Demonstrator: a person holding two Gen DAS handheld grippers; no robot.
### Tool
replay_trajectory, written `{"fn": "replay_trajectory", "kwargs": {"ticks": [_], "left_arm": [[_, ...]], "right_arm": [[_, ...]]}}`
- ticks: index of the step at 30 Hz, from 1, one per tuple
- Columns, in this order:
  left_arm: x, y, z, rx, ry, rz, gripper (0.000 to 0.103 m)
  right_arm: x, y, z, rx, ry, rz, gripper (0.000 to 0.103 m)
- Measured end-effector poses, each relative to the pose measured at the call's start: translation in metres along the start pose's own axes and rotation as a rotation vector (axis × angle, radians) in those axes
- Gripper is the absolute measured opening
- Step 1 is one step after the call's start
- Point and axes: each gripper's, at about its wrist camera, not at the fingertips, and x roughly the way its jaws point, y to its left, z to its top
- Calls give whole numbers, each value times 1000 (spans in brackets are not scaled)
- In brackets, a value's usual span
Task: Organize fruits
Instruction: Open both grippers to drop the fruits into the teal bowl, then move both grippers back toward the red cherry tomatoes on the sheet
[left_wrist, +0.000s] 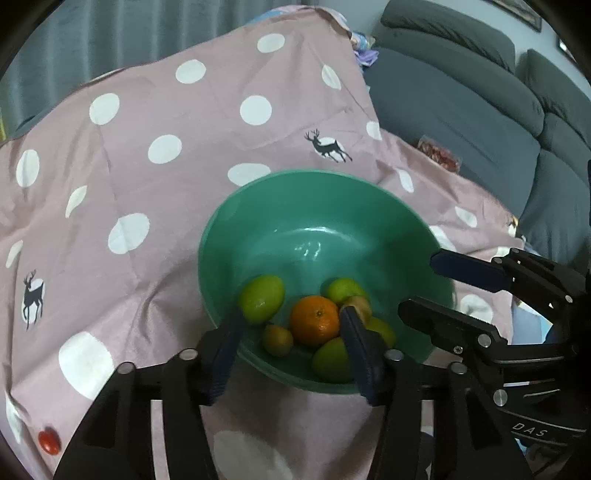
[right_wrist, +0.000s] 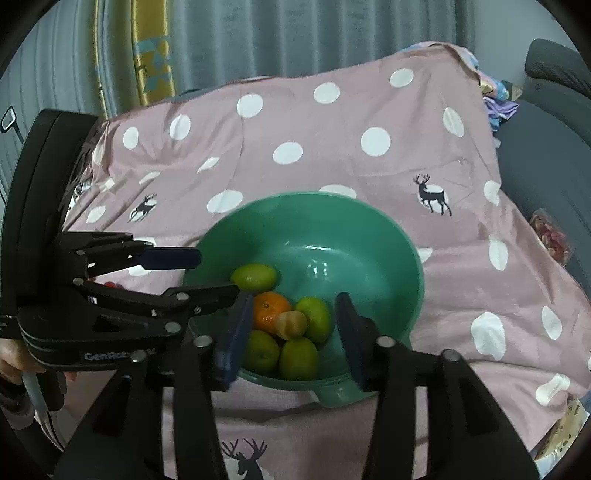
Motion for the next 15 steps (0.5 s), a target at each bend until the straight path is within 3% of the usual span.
{"fn": "replay_trajectory", "kwargs": {"ticks": [1,4,15], "left_arm": [[-3,0,0,-2,-5,10,67],[-16,4,-4,-15,-25,28,77],[-74,26,-41,-76,-81,94,90]], "right_arm": [[-3,1,0,0,-7,-5,55],[-14,5,1,-7,-31,-15,63],[-57,22,1,-36,-112,-48,88]]}}
